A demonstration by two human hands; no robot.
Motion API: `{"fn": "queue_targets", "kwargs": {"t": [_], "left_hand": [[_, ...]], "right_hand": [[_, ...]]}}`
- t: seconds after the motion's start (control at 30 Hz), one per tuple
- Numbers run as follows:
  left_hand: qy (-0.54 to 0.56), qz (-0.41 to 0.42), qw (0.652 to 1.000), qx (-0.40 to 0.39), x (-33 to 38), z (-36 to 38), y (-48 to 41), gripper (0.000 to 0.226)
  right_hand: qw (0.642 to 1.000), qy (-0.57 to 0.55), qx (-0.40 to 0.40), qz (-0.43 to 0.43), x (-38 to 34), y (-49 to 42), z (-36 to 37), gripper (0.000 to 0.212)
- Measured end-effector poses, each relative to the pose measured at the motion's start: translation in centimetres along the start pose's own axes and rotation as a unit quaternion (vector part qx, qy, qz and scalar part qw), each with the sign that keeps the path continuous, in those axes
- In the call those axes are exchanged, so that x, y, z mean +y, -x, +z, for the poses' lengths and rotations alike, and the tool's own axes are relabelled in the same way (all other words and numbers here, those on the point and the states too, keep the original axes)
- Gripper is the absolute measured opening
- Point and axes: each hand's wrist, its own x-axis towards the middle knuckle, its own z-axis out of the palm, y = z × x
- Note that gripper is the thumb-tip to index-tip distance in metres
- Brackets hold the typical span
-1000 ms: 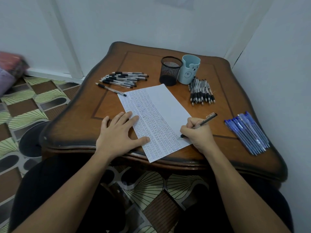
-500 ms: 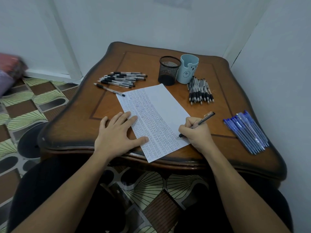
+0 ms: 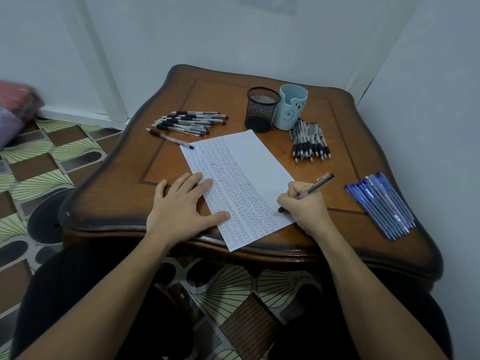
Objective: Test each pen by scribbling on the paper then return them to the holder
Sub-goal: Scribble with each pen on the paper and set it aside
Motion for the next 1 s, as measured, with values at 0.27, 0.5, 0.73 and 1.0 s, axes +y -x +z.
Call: {"fn": "queue_targets", "kwargs": {"t": [0.27,0.5,0.73,1.0], "left_hand": [[0.005,0.002,1.0,0.008,-0.03,0.21,-0.06,0.099],[0.004,0.0,1.0,0.002,-0.06,0.17,-0.1,0.1],[0.002,0.0,1.0,-0.001,-0.05,0.17,-0.19,0.1],[0.007,-0.001,1.0,-0.002,-0.03,0.11,-0.15,0.102]], "right_hand": [[1.0,-0.009,0.004,0.006,0.12,0.0,-0.03,0.052],[1.0,-0.006,0.015,-0.001,-0.02,-0.04,-0.16,0.05],[1.0,0.006,0.006,-0.004,0.13,-0.09,-0.23,0.057],[1.0,-0.016,0.026,0.002,-0.15,0.15,-0.31,0.048]]}}
